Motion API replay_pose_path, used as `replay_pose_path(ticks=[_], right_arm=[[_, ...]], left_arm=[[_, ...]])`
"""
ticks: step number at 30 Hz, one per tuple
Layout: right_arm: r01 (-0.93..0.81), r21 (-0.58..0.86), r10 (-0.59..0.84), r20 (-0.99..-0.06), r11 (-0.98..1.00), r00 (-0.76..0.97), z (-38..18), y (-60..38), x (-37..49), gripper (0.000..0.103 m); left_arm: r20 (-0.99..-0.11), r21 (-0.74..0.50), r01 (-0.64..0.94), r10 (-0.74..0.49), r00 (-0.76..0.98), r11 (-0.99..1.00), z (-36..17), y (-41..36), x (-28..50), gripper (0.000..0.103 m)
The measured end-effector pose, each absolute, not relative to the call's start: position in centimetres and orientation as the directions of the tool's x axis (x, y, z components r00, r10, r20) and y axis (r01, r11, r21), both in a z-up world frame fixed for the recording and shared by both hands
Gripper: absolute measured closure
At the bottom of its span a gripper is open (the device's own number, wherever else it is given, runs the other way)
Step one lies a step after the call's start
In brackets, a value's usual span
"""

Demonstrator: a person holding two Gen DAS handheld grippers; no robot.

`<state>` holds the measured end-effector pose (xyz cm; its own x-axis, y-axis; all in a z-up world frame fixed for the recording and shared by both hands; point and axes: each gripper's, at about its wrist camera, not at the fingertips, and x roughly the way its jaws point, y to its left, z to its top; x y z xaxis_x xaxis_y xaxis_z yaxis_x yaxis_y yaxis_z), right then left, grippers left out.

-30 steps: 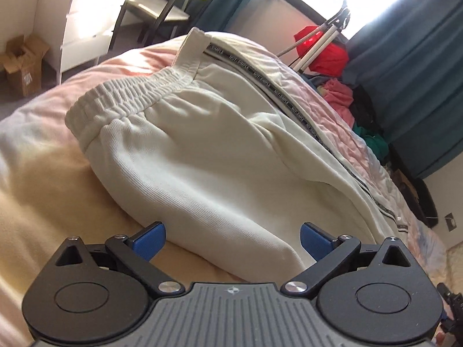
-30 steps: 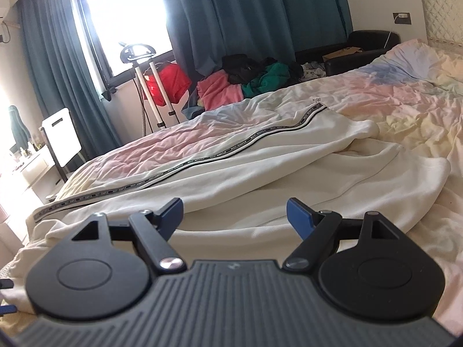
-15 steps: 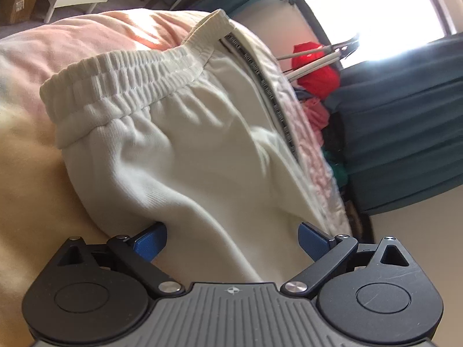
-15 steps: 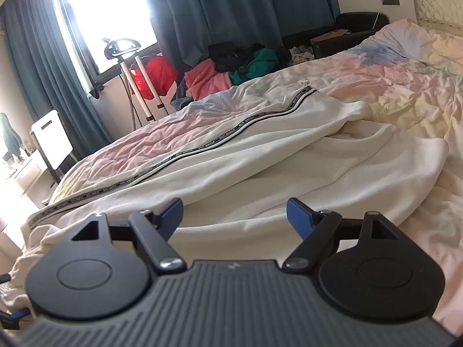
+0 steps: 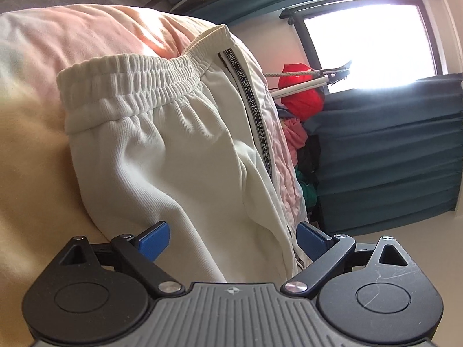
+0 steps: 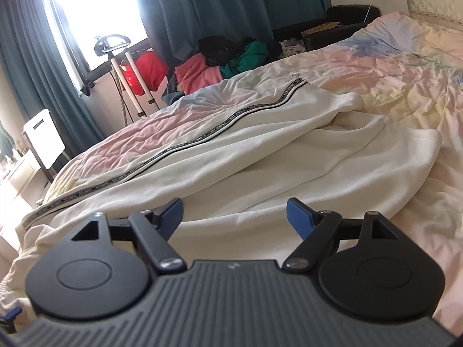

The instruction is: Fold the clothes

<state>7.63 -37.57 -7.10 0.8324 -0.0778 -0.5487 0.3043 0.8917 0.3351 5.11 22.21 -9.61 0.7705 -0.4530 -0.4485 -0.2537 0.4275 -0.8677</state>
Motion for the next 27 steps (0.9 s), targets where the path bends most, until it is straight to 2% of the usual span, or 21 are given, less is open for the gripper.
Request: replay_pose_path(ticks=[8,19,21,23,27], right_arm=[[0.319,0.350,-0.072,-0.567,0.881,0.820,-7.4,-37.9,7.6,0.023],[0.366,0.404,-0.069,-0.587,0.838,0.806,-8.0,-39.1,7.6,0.023],[0.385,0.421,-0.071,-0.593,0.821,0.802,-8.2,-39.5,7.4,0.023],[0.406,0.452,-0.072,-0.594,0.794,0.801,-8.5,-40.3,7.2,0.023],[0.484,0.563,-0.095,-0.582,0.669,0.808,-9.2,-43.8,6.0,0.023]], left_arm=[[-0.585,-0.793,-0.395,-0.399,0.706,0.464,-10.8,21.5,2.9,0.005],[-0.650,-0.721,-0.420,-0.326,0.687,0.552,-11.6,20.0,6.4,0.006],[-0.626,-0.744,-0.412,-0.331,0.706,0.526,-11.7,20.4,6.7,0.006],[-0.588,-0.778,-0.398,-0.339,0.735,0.486,-11.7,20.9,6.6,0.012],[-0.455,-0.876,-0.329,-0.377,0.806,0.353,-11.3,21.9,5.1,0.013]])
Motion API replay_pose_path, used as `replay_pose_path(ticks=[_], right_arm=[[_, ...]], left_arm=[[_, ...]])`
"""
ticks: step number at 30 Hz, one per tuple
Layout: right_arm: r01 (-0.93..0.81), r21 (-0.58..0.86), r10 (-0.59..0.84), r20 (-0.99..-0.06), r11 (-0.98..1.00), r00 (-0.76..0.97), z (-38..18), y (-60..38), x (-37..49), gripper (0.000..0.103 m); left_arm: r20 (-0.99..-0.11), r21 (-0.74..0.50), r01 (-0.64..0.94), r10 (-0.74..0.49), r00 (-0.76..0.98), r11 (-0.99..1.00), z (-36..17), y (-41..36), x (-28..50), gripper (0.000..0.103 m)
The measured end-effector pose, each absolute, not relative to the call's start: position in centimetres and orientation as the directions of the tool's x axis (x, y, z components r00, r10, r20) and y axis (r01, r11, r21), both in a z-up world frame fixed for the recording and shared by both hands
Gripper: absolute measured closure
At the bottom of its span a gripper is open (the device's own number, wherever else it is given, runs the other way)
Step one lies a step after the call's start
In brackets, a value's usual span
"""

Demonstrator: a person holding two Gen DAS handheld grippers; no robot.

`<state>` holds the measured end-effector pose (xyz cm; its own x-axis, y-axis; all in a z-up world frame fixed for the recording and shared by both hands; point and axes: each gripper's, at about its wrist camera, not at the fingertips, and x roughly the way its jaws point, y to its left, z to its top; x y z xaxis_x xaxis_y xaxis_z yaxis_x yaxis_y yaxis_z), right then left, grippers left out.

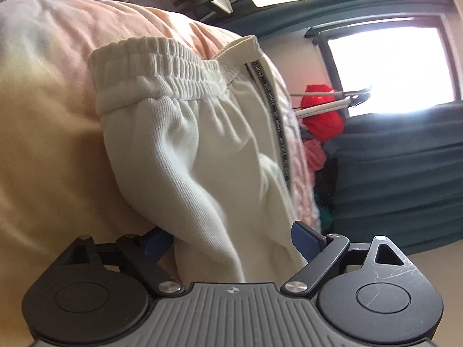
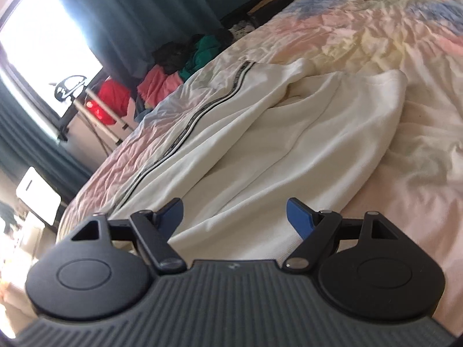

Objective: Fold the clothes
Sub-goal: 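Grasp the waistband with the left tool while the right tool grasps the cuff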

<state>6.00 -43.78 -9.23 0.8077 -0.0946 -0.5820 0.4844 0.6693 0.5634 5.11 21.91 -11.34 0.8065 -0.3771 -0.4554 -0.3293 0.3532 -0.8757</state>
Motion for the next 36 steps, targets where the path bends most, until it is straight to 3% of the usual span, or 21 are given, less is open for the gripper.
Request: replay_pose_path(ticks=[1,7,10,19,25,26,30,32,35,36], right_arm=[[0.512,0.585,-0.111,-0.584,0.629,0.804,-9.5,-44.9,5.6,0.023],[0.640,0.615,-0.209,-0.626,0.461,0.751,-12.0,-50.6,3.8,0.023],[0.682,0.613,-0.230,-0.653,0.399,0.721,-13.6,-52.3,3.1,0.023],[0.668,0.699,-0.245,-0.622,0.253,0.744,-15.9,-54.4,3.1,0.022],[0.682,0.707,-0.274,-0.629,0.186,0.727,-17.8,-56.1,4.7,0.021],[0.681,0.707,-0.280,-0.626,0.188,0.728,-18.1,-56.5,5.0,0.026],[0.665,0.707,-0.322,-0.589,0.240,0.741,-19.2,-58.0,6.1,0.034],[0.608,0.745,-0.349,-0.512,0.276,0.785,-18.9,-58.4,5.8,0.034],[0.561,0.755,-0.383,-0.434,0.340,0.816,-18.3,-58.6,5.6,0.034],[0.553,0.750,-0.393,-0.416,0.362,0.820,-18.1,-58.6,5.6,0.034]], left_arm=[[-0.440,-0.886,-0.323,-0.385,0.811,0.332,-11.3,22.0,4.8,0.013],[-0.572,-0.816,-0.453,-0.396,0.718,0.358,-12.6,21.9,3.6,0.014],[-0.592,-0.804,-0.477,-0.399,0.700,0.355,-13.0,22.2,4.2,0.015],[-0.492,-0.866,-0.487,-0.371,0.788,0.112,-15.7,26.6,7.0,0.016],[-0.463,-0.881,-0.464,-0.359,0.810,0.089,-16.4,28.5,7.6,0.037],[-0.460,-0.885,-0.454,-0.349,0.816,0.105,-16.1,28.5,7.6,0.040],[-0.361,-0.931,-0.317,-0.350,0.864,0.178,-13.8,28.1,7.9,0.039],[-0.294,-0.951,-0.232,-0.377,0.878,0.203,-12.3,27.7,8.0,0.032],[-0.302,-0.946,-0.221,-0.395,0.868,0.238,-11.5,26.6,8.3,0.030],[-0.352,-0.929,-0.267,-0.392,0.850,0.257,-11.8,26.4,8.7,0.030]])
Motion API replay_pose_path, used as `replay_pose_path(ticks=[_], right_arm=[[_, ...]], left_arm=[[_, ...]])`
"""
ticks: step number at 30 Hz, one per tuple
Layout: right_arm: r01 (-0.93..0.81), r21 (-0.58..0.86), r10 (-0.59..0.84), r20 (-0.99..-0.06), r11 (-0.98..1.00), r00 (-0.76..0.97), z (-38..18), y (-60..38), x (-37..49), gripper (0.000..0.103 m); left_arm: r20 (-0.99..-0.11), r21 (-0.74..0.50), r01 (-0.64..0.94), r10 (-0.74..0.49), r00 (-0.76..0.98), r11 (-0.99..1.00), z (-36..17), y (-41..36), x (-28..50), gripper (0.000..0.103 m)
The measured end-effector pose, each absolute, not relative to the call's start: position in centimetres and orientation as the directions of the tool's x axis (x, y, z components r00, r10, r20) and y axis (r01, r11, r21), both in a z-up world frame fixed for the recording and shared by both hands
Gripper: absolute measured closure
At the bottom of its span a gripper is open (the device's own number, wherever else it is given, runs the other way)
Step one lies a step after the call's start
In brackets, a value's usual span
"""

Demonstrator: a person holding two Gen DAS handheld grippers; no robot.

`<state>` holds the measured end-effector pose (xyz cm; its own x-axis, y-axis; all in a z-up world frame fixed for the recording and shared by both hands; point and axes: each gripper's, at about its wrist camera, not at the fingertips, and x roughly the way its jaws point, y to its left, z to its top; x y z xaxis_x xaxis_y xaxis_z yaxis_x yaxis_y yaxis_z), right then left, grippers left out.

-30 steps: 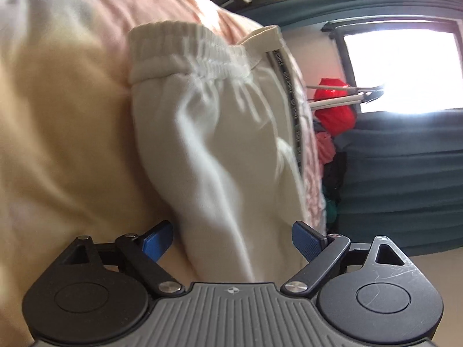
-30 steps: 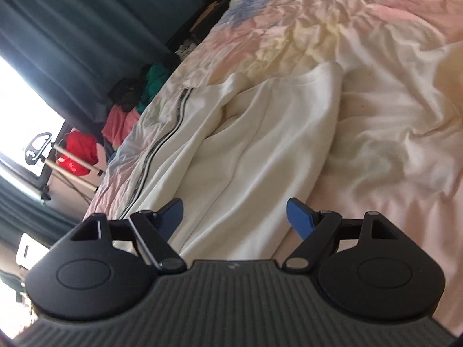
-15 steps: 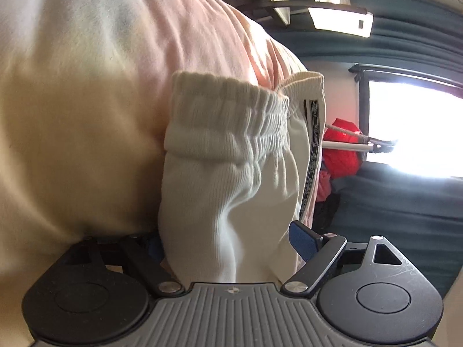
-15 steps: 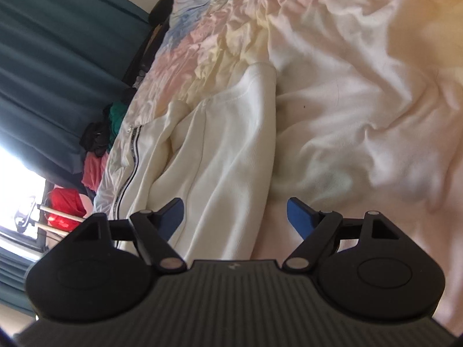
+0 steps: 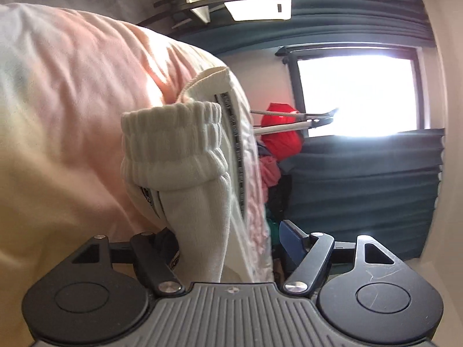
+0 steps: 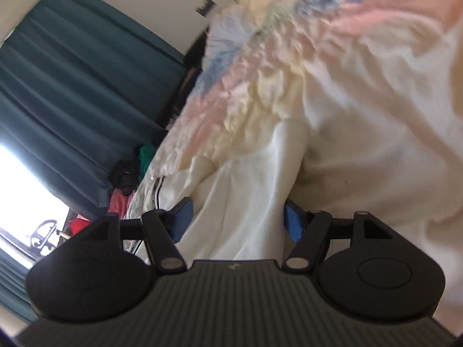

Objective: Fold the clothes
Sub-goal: 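Grasp the waistband with the left tool while the right tool grasps the cuff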

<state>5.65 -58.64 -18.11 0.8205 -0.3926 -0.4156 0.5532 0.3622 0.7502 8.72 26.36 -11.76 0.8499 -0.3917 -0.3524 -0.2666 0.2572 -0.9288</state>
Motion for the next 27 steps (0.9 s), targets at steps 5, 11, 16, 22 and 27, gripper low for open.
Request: replay_pose_path(ticks=[5,11,16,22,27], right_arm=[[0.616,0.714,-0.352,-0.511,0.334,0.784,-19.7,-59.4,7.2,0.035],[0.650,0.681,-0.369,-0.540,0.336,0.756,-20.1,-60.4,9.0,0.089],[0.661,0.675,-0.397,-0.536,0.328,0.745,-19.3,-60.9,8.7,0.097],[0.622,0.666,-0.402,-0.479,0.413,0.780,-15.0,-60.9,7.2,0.098],[0.587,0.662,-0.411,-0.426,0.466,0.806,-10.7,-61.7,6.2,0.098]], left_arm=[[-0.500,-0.865,-0.457,-0.434,0.749,0.208,-14.9,26.5,9.0,0.034],[-0.498,-0.867,-0.435,-0.403,0.768,0.241,-14.8,26.9,10.9,0.058],[-0.492,-0.863,-0.395,-0.349,0.798,0.314,-13.1,27.8,11.0,0.091],[-0.389,-0.890,-0.260,-0.326,0.862,0.373,-6.8,26.2,9.4,0.093],[-0.310,-0.908,-0.181,-0.316,0.897,0.377,-1.8,25.8,8.7,0.094]])
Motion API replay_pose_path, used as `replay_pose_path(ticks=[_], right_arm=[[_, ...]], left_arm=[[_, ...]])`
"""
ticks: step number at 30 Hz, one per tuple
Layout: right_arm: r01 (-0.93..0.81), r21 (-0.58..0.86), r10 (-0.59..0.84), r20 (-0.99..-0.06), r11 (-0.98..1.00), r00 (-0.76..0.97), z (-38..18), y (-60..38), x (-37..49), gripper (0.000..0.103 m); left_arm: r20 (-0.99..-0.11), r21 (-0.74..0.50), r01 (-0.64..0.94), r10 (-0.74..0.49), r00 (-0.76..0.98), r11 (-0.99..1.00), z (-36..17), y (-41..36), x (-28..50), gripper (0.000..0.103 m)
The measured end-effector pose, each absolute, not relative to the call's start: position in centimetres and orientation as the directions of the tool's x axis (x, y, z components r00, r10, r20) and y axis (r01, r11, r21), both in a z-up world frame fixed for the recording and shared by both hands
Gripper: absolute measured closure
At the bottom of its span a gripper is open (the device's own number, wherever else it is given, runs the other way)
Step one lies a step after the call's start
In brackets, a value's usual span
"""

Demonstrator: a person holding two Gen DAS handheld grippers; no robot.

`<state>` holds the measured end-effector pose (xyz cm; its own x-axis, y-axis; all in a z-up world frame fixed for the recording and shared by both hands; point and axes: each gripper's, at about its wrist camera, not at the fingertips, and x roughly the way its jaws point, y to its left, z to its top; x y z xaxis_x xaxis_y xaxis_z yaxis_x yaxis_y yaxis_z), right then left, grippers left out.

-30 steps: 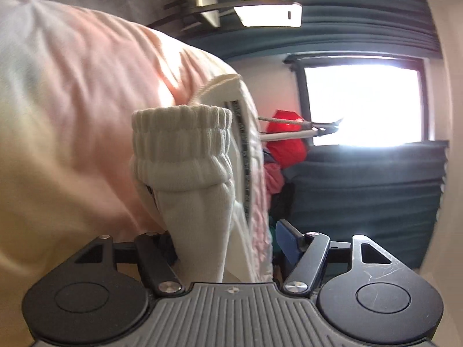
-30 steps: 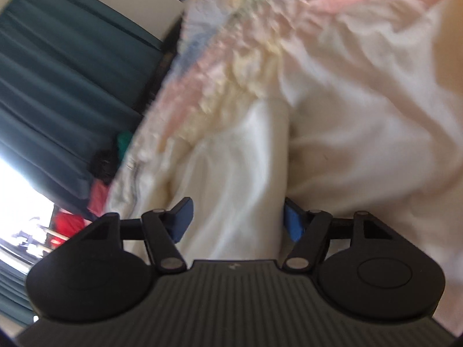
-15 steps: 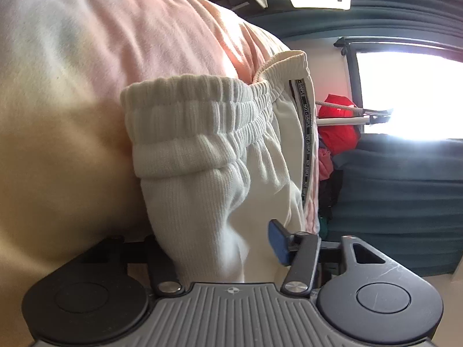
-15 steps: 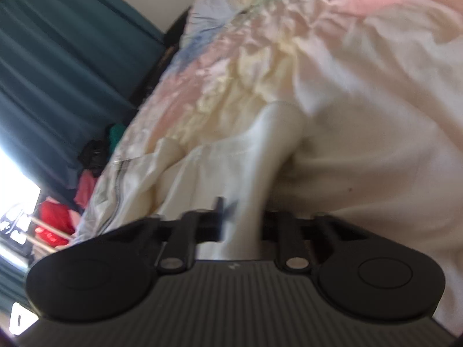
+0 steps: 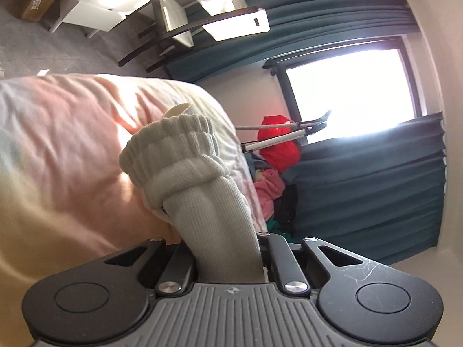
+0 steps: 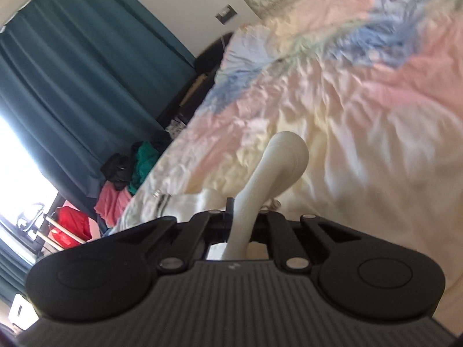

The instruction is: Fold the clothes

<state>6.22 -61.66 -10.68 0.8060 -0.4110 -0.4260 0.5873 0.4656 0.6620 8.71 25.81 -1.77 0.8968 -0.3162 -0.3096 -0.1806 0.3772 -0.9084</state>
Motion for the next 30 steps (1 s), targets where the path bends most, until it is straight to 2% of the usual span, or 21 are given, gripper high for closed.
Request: replay_pose_path(ticks=[7,10,14,21,27,30], right_arm=[[0.571,0.589,-0.420,-0.387,0.572,0.821,-5.4,-61.1,11.9,0.098],[0.585,0.556,-0.431,-0.395,0.591,0.811,-3.9,-60.9,17.2,0.098],[0.626,0.411,-0.471,-0.421,0.662,0.775,-3.3,-60.0,26.5,0.098],[0.680,0.180,-0.506,-0.541,0.710,0.672,-10.1,-59.2,42.2,0.098],[0.669,0.150,-0.485,-0.578,0.727,0.656,-16.3,-59.9,46.1,0.096],[0.654,0.214,-0.445,-0.579,0.725,0.683,-16.8,-60.3,45.5,0.091]], left_arm=[[-0.346,-0.872,-0.185,-0.303,0.888,0.452,2.4,24.7,15.5,0.093],[-0.369,-0.866,-0.223,-0.271,0.889,0.448,1.9,25.0,16.9,0.093],[-0.464,-0.822,-0.310,-0.246,0.851,0.477,0.0,25.8,25.1,0.092],[-0.619,-0.681,-0.396,-0.196,0.760,0.616,-5.0,25.0,39.1,0.090],[-0.689,-0.586,-0.416,-0.157,0.707,0.695,-7.7,23.7,43.3,0.087],[-0.688,-0.559,-0.381,-0.156,0.709,0.736,-7.8,23.3,43.3,0.083]])
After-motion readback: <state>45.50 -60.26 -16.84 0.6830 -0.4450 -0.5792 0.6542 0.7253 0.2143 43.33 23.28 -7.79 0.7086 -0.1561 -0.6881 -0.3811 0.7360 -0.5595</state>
